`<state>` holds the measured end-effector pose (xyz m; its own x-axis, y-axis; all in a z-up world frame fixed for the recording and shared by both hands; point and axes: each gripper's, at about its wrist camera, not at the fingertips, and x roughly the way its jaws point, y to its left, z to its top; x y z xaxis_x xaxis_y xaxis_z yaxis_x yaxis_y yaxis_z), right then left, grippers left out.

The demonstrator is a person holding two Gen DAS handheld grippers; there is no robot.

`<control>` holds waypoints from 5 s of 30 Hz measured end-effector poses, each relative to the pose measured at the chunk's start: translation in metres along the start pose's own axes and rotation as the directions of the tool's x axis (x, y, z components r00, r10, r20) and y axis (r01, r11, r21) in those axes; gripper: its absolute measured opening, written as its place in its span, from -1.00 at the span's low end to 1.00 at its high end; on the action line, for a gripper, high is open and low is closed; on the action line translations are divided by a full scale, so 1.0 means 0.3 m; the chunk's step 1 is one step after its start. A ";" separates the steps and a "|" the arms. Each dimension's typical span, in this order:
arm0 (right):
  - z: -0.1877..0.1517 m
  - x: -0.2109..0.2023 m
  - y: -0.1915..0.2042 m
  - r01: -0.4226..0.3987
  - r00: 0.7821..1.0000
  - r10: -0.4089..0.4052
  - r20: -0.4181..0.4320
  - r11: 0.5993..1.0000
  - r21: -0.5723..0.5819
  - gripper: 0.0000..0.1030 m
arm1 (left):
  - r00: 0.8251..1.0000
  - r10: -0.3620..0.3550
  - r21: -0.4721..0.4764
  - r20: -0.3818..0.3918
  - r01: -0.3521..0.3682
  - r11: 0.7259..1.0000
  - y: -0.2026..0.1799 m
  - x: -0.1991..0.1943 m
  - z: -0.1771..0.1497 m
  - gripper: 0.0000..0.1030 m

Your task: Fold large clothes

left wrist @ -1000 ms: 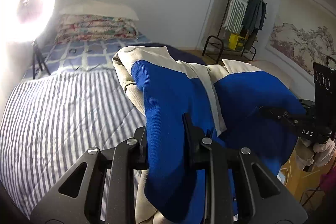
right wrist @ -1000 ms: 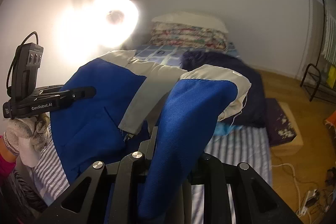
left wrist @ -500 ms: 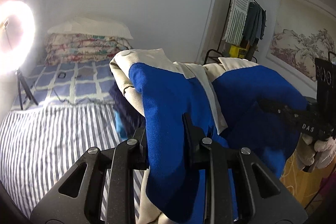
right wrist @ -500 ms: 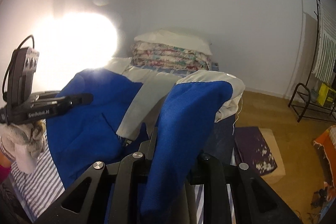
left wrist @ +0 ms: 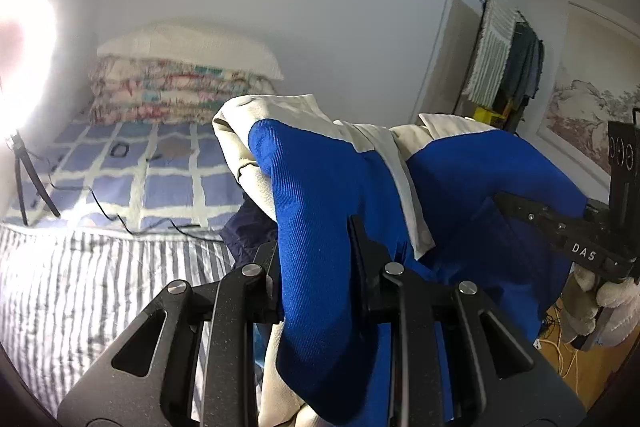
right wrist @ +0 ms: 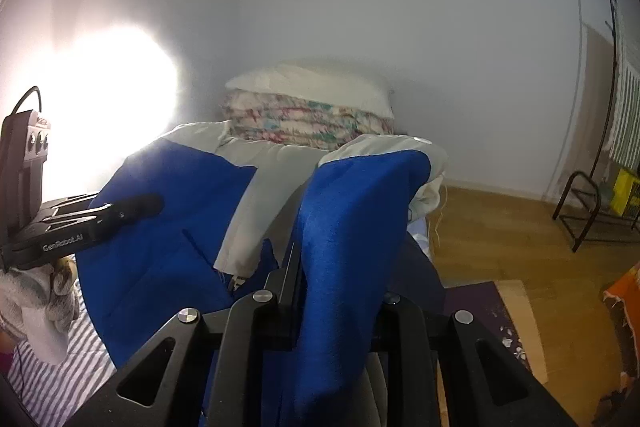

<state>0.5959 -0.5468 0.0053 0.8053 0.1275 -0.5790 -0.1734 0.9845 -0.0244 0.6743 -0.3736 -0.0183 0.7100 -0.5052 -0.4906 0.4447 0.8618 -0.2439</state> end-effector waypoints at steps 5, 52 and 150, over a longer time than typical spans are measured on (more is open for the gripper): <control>-0.091 0.175 -0.093 0.057 0.995 -0.054 -0.088 0.998 0.038 -0.64 | 0.996 0.055 0.023 -0.067 -0.054 0.998 0.029 0.157 -0.085 -0.54; 0.062 -1.001 0.434 0.215 0.971 -0.214 0.105 0.977 -0.001 0.25 | 0.978 0.097 0.218 0.184 -0.137 0.966 -0.351 -1.366 -0.113 -0.29; -0.669 -0.895 0.805 0.343 0.933 -0.355 0.062 0.928 0.145 0.99 | 0.963 0.270 0.141 0.011 -0.269 0.953 -0.039 -1.401 -0.822 1.00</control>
<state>0.2241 -0.3675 -0.0086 0.8479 -0.2230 -0.4810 0.1979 0.9748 -0.1030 0.2361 -0.1602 -0.0155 0.8099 -0.2539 -0.5287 0.3095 0.9507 0.0175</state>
